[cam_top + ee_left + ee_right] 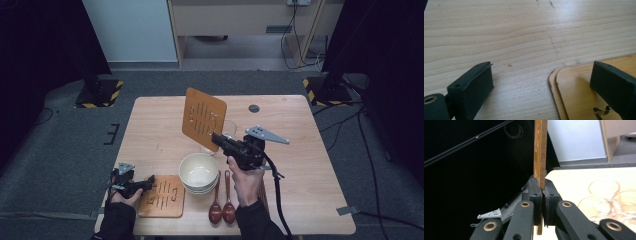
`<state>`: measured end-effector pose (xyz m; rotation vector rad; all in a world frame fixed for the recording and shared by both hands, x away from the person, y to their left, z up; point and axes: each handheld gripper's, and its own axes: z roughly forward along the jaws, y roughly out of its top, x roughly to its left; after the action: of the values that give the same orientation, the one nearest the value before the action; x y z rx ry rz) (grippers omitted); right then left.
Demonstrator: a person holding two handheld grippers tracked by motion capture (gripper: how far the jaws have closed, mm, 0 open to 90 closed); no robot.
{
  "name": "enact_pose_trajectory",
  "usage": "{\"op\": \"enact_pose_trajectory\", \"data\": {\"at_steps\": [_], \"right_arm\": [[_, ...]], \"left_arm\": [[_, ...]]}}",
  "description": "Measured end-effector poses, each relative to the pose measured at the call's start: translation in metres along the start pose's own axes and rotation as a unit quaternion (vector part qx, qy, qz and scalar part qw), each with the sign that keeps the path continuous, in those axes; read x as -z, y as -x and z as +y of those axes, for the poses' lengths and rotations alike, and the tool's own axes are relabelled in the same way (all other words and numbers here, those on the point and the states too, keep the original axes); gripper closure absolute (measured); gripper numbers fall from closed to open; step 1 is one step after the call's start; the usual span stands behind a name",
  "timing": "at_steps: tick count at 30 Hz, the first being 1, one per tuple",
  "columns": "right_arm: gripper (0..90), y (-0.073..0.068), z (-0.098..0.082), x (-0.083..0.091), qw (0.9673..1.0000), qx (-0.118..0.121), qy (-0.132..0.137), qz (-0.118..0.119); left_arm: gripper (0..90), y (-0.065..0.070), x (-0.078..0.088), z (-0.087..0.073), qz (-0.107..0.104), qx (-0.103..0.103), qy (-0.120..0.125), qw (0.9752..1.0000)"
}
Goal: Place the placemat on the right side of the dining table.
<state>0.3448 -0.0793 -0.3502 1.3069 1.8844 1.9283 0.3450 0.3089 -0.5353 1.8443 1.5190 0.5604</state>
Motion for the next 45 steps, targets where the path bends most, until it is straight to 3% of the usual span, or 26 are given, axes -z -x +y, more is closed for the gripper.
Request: {"op": "enact_pose_trajectory", "data": {"at_steps": [18,45], "right_arm": [[87.4,0.029,0.014,0.024,0.9986,-0.010,0.023,-0.047],[87.4,0.085,0.016,0.068,0.9910,-0.033,0.035,-0.125]], "left_arm": [[3.2,0.000,0.000,0.000,0.000,-0.001,-0.001,1.0000],[2.9,0.000,0.000,0.000,-0.001,-0.001,-0.002,1.0000]]}}
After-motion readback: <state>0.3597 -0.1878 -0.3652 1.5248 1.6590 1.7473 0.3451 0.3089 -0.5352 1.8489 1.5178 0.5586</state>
